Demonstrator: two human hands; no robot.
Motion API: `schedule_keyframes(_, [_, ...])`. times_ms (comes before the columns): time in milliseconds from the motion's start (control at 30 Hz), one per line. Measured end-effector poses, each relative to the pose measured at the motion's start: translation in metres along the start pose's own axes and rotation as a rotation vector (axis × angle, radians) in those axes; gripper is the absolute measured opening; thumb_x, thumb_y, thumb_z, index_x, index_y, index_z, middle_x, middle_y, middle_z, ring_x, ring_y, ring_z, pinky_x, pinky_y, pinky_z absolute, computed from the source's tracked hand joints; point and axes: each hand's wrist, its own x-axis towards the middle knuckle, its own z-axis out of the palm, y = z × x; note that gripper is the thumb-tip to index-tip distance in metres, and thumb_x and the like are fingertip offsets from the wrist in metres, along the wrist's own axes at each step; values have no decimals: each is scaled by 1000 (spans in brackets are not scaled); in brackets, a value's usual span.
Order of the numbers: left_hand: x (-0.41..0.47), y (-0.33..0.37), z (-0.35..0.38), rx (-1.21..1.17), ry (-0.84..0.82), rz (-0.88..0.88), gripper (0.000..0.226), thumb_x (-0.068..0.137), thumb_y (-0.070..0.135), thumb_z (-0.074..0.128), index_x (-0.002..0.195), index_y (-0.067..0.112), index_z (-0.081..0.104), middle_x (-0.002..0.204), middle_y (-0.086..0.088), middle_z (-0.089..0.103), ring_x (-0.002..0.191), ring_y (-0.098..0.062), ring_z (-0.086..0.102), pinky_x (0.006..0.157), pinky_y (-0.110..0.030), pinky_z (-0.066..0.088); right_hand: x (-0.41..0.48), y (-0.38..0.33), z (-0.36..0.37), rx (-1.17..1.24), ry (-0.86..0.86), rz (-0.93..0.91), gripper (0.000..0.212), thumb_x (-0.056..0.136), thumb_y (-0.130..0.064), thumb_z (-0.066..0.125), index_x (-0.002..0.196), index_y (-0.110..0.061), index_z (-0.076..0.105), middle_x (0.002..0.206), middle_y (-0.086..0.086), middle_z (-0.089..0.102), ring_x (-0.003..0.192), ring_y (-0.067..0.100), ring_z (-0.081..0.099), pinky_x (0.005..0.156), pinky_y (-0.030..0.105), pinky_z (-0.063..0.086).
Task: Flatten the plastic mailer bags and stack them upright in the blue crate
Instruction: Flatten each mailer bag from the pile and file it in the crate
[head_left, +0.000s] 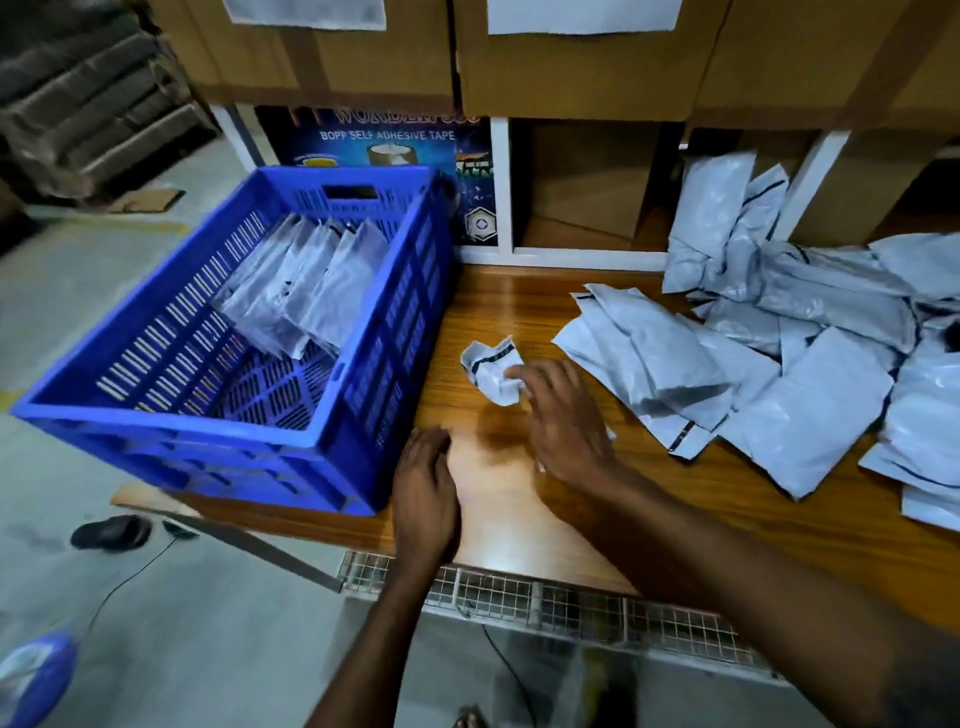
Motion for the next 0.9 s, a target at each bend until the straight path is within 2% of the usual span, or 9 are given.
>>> schedule_keyframes(133, [3, -8, -5, -213, -42, -51, 39, 94, 0, 45, 118, 12, 73, 128, -6, 70, 129, -24, 59, 113, -40, 44, -57, -19, -40, 25, -25, -155, 35, 90, -19, 62, 125, -15, 63, 123, 3, 57, 111, 24, 51, 91, 38, 45])
schedule_keyframes(233, [3, -7, -12, -382, -106, -100, 46, 97, -7, 44, 116, 23, 73, 122, 2, 71, 115, -6, 65, 104, -29, 50, -99, -19, -43, -205, -274, -251, 39, 98, -29, 49, 135, -28, 59, 145, 6, 51, 131, 29, 46, 103, 49, 40])
schedule_keyframes(300, [3, -3, -17, -499, -139, -151, 47, 100, -7, 44, 114, 26, 73, 117, 8, 72, 106, 0, 68, 98, -26, 52, -114, -13, -40, -363, -483, -274, 42, 106, -45, 35, 146, -43, 46, 164, 5, 27, 149, 28, 27, 114, 55, 27])
schedule_keyframes(467, [11, -7, -23, -558, -258, -242, 21, 101, 23, 61, 109, 37, 74, 119, 5, 73, 112, -12, 67, 106, -48, 51, -110, -14, -60, -356, -584, -121, 81, 98, -15, 52, 160, -43, 7, 170, 1, 3, 154, 20, 12, 118, 41, 23])
schedule_keyframes(533, [8, -2, -30, -423, -251, -91, 23, 98, 28, 60, 114, 39, 71, 126, 4, 70, 119, -14, 63, 108, -47, 49, -113, -18, -64, -335, -559, 20, 74, 102, -18, 51, 161, -40, 11, 170, 0, 6, 155, 20, 14, 121, 40, 24])
schedule_keyframes(600, [1, 10, -32, -184, -266, 224, 32, 97, 29, 57, 126, 28, 70, 136, 0, 66, 128, -15, 56, 112, -42, 44, -123, -17, -59, -340, -632, 82, 58, 107, -32, 43, 160, -34, 20, 169, 4, 12, 155, 24, 16, 122, 42, 23])
schedule_keyframes(700, [-18, 39, -17, 122, -450, 555, 45, 104, 35, 44, 141, 16, 61, 150, -4, 56, 143, -23, 44, 120, -36, 31, -122, -10, -57, -372, -713, 87, 57, 108, -29, 36, 161, -35, 16, 170, 4, 6, 157, 26, 5, 125, 47, 15])
schedule_keyframes(833, [-35, 46, 7, 288, -658, 600, 57, 105, 25, 31, 157, 2, 34, 163, -16, 36, 149, -34, 35, 122, -43, 31, -111, -6, -56, -422, -651, 83, 60, 102, -34, 7, 161, -36, 14, 170, 8, -4, 157, 25, -9, 123, 50, -1])
schedule_keyframes(900, [-38, 43, 9, 430, -680, 588, 65, 106, 36, 16, 162, 5, 22, 169, -12, 22, 154, -31, 26, 122, -44, 28, -118, -6, -46, -367, -626, 219, 57, 108, -46, 12, 163, -30, 6, 170, 6, -5, 156, 20, -11, 124, 49, -3])
